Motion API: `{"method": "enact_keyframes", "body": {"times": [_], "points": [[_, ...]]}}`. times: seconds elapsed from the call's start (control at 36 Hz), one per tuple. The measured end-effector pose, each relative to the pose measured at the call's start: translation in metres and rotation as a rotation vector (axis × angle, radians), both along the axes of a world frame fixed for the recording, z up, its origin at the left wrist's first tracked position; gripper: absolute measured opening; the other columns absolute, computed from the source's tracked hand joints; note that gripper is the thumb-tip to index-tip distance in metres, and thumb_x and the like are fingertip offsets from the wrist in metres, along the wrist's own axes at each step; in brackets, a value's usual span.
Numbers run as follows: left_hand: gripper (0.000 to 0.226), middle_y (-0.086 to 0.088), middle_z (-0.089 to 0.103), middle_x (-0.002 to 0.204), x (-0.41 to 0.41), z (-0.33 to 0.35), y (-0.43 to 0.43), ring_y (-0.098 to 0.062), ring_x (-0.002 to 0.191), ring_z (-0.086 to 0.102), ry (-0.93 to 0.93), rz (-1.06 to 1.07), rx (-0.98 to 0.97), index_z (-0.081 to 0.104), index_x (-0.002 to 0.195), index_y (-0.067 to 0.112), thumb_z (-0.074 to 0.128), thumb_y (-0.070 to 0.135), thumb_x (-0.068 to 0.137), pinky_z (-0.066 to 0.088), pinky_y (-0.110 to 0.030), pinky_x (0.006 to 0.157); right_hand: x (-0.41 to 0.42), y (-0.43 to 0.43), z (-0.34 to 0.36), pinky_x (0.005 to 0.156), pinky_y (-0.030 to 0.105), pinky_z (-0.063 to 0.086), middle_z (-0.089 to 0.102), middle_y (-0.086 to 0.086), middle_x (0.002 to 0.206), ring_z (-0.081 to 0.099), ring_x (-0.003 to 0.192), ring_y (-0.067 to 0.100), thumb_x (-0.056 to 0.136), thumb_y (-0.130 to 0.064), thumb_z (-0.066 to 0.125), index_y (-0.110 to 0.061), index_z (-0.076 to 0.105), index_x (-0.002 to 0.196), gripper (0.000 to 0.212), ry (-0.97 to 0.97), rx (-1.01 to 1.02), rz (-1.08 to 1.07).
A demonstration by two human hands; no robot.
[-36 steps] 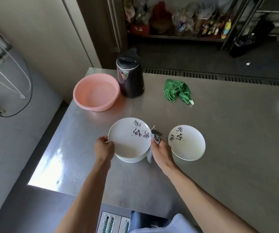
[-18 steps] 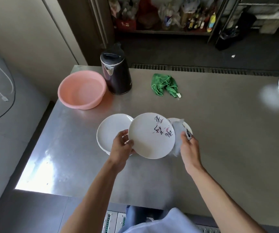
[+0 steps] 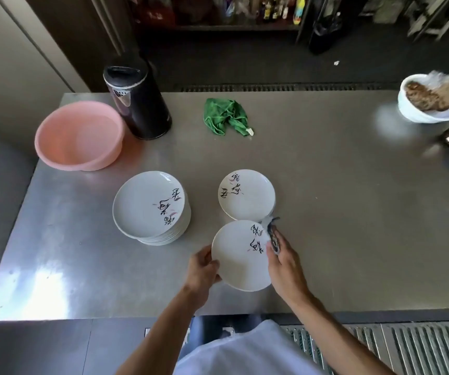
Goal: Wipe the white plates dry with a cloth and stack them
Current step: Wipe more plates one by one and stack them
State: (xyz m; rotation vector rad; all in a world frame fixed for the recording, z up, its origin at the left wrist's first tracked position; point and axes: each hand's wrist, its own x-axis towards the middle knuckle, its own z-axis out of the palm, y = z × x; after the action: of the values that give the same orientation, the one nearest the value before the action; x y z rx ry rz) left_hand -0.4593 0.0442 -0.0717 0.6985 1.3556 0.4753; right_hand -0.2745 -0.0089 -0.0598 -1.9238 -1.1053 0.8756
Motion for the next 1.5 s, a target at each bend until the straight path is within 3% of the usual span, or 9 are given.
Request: {"method": "enact_keyframes", "body": {"times": [0.14,0.39,0.61,0.72,0.83,1.06,1.19,1.39,1.5], "points": [[0.054,-0.013,0.067,0.109,-0.002,-0.010,-0.005,-0.030,0.101,0.063,0.029,0.029,-0.076,0.061,0.130,0.003,0.033,-0.021,0.090,0.057,-0.040,0.078,-0.013,-0.025,-0.042,0.119,0.020,0.015,0.046,0.018,0.150,0.041,0.141,0.033,0.094,-0.013,0.061,-0.008,0.051,0.143,0.050,-0.375,-0.056,0.357],[0.058,-0.019,0.069,0.115,-0.007,-0.023,-0.004,-0.034,0.103,0.066,0.055,0.032,-0.109,0.061,0.126,0.005,0.028,-0.024,0.088,0.057,-0.055,0.091,-0.030,-0.015,-0.084,0.123,0.037,-0.009,-0.008,0.014,0.166,-0.008,0.154,0.031,0.104,-0.030,0.034,-0.011,0.008,0.159,0.064,-0.559,-0.343,0.733],[0.054,-0.021,0.072,0.102,-0.016,-0.029,0.002,-0.031,0.091,0.070,-0.012,0.058,-0.132,0.068,0.116,0.001,0.035,-0.027,0.084,0.058,-0.054,0.088,-0.054,0.015,-0.079,0.122,0.039,-0.014,-0.004,0.010,0.167,-0.009,0.154,0.030,0.104,-0.030,0.036,-0.012,0.015,0.159,0.062,-0.569,-0.262,0.940],[0.057,-0.022,0.068,0.089,-0.027,-0.032,0.007,-0.032,0.077,0.068,-0.034,0.045,-0.142,0.069,0.107,-0.001,0.048,-0.014,0.056,0.057,-0.050,0.077,-0.034,-0.012,-0.073,0.125,0.040,0.016,0.032,0.005,0.161,0.023,0.151,0.024,0.103,-0.035,0.033,-0.019,0.048,0.147,0.049,-0.541,-0.071,1.093],[0.055,-0.015,0.071,0.096,-0.029,-0.040,0.009,-0.027,0.080,0.071,0.012,0.053,-0.155,0.066,0.118,0.005,0.033,-0.026,0.085,0.062,-0.038,0.064,-0.010,-0.028,-0.070,0.119,0.037,0.025,0.048,0.002,0.151,0.044,0.141,0.019,0.099,-0.041,0.038,-0.022,0.061,0.136,0.047,-0.696,-0.069,1.077],[0.055,-0.015,0.070,0.107,-0.019,-0.040,0.008,-0.028,0.092,0.067,0.038,0.048,-0.106,0.063,0.123,0.005,0.029,-0.023,0.091,0.059,-0.045,0.079,-0.036,0.034,-0.072,0.120,0.033,-0.014,-0.008,0.004,0.166,-0.011,0.153,0.021,0.108,-0.038,0.028,-0.012,0.013,0.159,0.059,-0.391,-0.406,0.757],[0.055,-0.021,0.070,0.101,-0.023,-0.038,0.012,-0.030,0.091,0.066,0.027,0.031,-0.079,0.065,0.117,-0.003,0.027,-0.027,0.085,0.056,-0.055,0.086,-0.062,0.041,-0.070,0.113,0.019,-0.024,-0.007,0.000,0.166,-0.022,0.147,0.009,0.109,-0.037,0.025,-0.012,0.011,0.159,0.057,-0.338,-0.334,0.883],[0.057,-0.016,0.072,0.097,-0.039,-0.038,0.018,-0.030,0.087,0.069,-0.016,0.066,-0.146,0.066,0.119,0.003,0.032,-0.029,0.085,0.062,-0.038,0.064,-0.029,-0.023,-0.064,0.123,0.025,-0.009,0.004,-0.011,0.165,-0.010,0.152,0.005,0.108,-0.039,0.030,-0.022,0.019,0.158,0.054,-0.324,-0.237,1.085],[0.056,-0.020,0.069,0.102,-0.037,-0.035,0.015,-0.033,0.092,0.065,-0.032,0.025,-0.101,0.062,0.124,0.005,0.029,-0.026,0.090,0.057,-0.053,0.083,-0.025,-0.021,-0.072,0.123,0.032,-0.011,-0.015,-0.012,0.163,-0.019,0.151,0.009,0.107,-0.044,0.027,-0.028,0.009,0.159,0.058,-0.410,-0.302,0.978]]}}
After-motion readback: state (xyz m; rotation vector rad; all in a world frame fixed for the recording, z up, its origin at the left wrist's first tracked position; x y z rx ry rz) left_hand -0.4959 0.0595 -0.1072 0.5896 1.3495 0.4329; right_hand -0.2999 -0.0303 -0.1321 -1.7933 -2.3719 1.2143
